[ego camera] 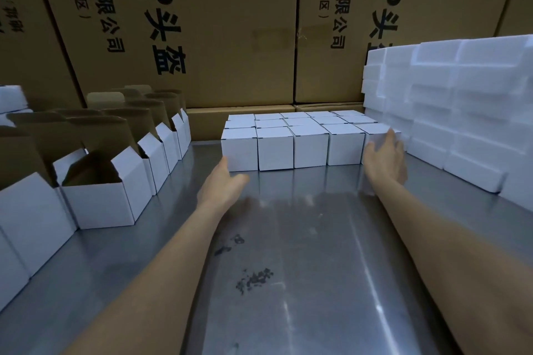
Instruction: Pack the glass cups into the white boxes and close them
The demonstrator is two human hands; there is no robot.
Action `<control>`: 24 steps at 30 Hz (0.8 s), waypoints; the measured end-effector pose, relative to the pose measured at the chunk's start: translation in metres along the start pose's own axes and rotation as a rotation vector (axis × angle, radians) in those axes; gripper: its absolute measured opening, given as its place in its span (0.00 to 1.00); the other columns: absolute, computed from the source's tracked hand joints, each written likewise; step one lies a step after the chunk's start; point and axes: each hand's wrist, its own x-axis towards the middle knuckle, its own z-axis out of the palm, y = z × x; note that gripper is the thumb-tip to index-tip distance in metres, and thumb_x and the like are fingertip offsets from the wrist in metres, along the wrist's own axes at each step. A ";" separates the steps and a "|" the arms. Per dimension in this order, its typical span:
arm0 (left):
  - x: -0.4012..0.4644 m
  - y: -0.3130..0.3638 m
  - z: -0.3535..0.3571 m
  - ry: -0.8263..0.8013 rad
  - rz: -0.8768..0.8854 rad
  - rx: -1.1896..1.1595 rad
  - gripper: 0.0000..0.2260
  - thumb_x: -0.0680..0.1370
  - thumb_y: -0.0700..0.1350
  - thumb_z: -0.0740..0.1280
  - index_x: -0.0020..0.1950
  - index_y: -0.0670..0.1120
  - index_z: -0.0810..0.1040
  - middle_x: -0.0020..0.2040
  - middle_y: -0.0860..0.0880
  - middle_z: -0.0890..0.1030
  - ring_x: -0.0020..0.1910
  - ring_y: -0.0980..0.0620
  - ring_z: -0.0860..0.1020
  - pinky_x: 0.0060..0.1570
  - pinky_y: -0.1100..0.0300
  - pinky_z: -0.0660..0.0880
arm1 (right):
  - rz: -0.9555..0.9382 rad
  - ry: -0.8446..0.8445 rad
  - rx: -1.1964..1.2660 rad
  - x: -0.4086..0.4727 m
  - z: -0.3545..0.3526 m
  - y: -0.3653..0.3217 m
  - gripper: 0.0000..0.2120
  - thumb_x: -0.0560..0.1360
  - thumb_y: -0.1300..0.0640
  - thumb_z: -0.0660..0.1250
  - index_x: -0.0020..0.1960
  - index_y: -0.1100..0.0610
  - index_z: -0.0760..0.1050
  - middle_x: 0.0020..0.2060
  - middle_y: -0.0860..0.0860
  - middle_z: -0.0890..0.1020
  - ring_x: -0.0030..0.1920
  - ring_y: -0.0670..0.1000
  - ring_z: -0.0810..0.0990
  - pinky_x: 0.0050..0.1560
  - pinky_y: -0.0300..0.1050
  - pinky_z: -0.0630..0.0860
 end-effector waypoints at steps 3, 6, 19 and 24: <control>0.002 -0.002 0.000 -0.022 -0.028 0.022 0.31 0.66 0.55 0.60 0.70 0.55 0.67 0.68 0.54 0.74 0.67 0.47 0.70 0.68 0.47 0.65 | -0.009 -0.024 -0.024 0.000 0.001 0.000 0.27 0.81 0.54 0.53 0.78 0.54 0.50 0.73 0.56 0.64 0.69 0.61 0.67 0.63 0.58 0.66; 0.005 -0.006 0.002 -0.013 -0.049 0.019 0.32 0.70 0.54 0.62 0.75 0.53 0.62 0.73 0.54 0.68 0.71 0.47 0.66 0.68 0.52 0.63 | -0.012 -0.036 -0.053 -0.002 0.001 -0.001 0.23 0.79 0.57 0.54 0.74 0.57 0.57 0.68 0.59 0.69 0.65 0.63 0.70 0.61 0.57 0.66; -0.029 0.001 0.001 0.105 0.030 -0.020 0.23 0.77 0.40 0.62 0.72 0.48 0.67 0.73 0.49 0.66 0.70 0.48 0.66 0.63 0.54 0.66 | -0.359 -0.162 -0.488 -0.085 -0.019 -0.005 0.11 0.76 0.60 0.57 0.54 0.60 0.76 0.53 0.59 0.80 0.55 0.60 0.77 0.45 0.47 0.68; -0.073 0.002 -0.006 0.290 0.002 0.040 0.18 0.75 0.37 0.62 0.64 0.48 0.75 0.67 0.48 0.70 0.64 0.48 0.71 0.57 0.56 0.71 | -0.434 -0.187 -0.529 -0.136 -0.040 -0.006 0.11 0.76 0.59 0.57 0.54 0.61 0.74 0.55 0.58 0.79 0.57 0.60 0.75 0.48 0.47 0.71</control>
